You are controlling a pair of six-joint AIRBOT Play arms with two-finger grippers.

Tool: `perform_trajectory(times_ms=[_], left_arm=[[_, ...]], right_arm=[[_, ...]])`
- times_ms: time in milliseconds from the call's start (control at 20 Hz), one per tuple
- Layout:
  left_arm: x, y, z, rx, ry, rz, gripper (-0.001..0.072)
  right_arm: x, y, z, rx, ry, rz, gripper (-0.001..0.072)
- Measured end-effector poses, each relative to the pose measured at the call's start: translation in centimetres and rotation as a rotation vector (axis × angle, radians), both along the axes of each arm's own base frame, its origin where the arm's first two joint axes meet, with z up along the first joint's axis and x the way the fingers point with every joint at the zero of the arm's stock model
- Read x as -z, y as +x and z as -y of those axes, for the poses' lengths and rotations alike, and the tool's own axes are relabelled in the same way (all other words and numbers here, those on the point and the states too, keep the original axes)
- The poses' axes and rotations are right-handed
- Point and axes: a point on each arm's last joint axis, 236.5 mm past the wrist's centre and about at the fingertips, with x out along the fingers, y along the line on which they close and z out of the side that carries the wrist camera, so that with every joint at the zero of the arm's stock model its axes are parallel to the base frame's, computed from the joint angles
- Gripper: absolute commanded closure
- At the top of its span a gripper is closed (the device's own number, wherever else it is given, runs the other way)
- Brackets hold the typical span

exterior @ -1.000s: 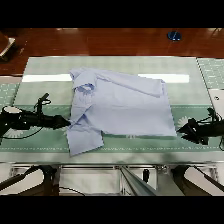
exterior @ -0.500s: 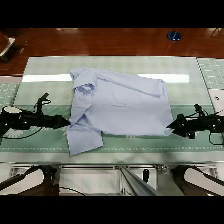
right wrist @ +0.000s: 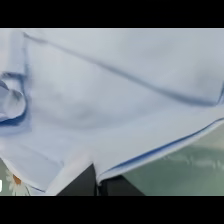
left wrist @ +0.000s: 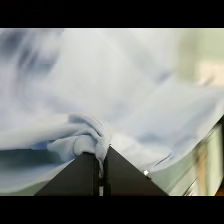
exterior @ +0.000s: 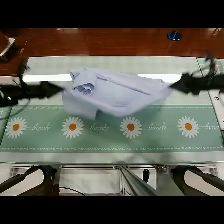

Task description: Fold the shirts.

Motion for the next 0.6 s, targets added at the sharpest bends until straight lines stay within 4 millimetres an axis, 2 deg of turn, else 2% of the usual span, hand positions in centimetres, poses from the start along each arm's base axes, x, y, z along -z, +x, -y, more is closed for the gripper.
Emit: perform_trajectory(times_ms=[100,150,250,350,400,500,600], left_arm=[[-9.9,2.4,-0.3,-0.064,-0.077,0.202,0.0687],[-14.3,2.7,-0.7,-0.092,-0.091,0.292,0.0687],[-22.7,2.0,-1.8,-0.169,-0.081,0.458,0.0687],[-29.5,-0.2,-3.4,-0.271,-0.009,0.595,0.0687],[-32.2,-1.7,-4.4,-0.329,0.053,0.651,0.0687],[-36.0,-5.0,-6.4,-0.456,0.188,0.740,0.0687],[-39.1,-9.3,-8.3,-0.599,0.343,0.827,0.0687]], right_arm=[[-9.7,1.8,0.6,0.009,-0.092,0.215,0.0692],[-14.5,1.7,0.9,0.018,-0.143,0.316,0.0692],[-22.7,-0.3,1.2,0.041,-0.234,0.494,0.0691],[-28.4,-4.0,1.3,0.069,-0.308,0.628,0.0691],[-30.6,-6.2,1.3,0.087,-0.342,0.685,0.0691],[-33.6,-10.3,1.4,0.122,-0.402,0.766,0.0691],[-36.1,-14.6,1.7,0.171,-0.462,0.847,0.0691]])
